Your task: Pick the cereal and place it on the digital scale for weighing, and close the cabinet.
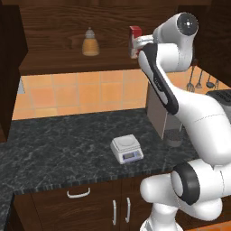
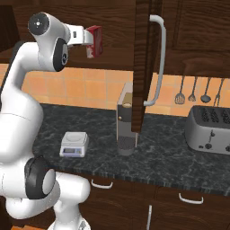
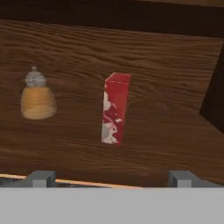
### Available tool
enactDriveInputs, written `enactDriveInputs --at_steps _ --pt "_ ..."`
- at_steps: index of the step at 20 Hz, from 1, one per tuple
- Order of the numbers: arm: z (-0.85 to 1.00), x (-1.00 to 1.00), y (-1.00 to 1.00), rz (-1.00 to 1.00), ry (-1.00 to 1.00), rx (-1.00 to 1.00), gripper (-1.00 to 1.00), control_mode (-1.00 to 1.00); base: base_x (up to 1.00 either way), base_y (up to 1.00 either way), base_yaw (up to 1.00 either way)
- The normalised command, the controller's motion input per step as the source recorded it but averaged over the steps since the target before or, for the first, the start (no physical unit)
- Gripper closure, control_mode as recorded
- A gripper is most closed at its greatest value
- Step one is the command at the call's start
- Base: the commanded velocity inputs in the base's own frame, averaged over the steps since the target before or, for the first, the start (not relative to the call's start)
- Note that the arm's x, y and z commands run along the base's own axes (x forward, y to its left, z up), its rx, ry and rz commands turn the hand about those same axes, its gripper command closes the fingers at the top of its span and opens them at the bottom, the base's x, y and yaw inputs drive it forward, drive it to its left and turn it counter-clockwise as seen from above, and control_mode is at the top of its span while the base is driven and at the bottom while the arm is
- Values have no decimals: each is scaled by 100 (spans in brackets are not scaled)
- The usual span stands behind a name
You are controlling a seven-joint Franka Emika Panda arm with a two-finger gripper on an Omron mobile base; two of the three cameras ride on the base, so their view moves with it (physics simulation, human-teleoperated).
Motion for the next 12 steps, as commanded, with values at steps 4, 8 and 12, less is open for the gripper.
enactDriveInputs --at_steps 4,8,12 --pt "0 43 2 -2 0 0 -100 -100 0 0 0" --pt "0 41 5 -6 0 0 -100 -100 0 0 0" --pt "0 37 12 -7 0 0 -100 -100 0 0 0"
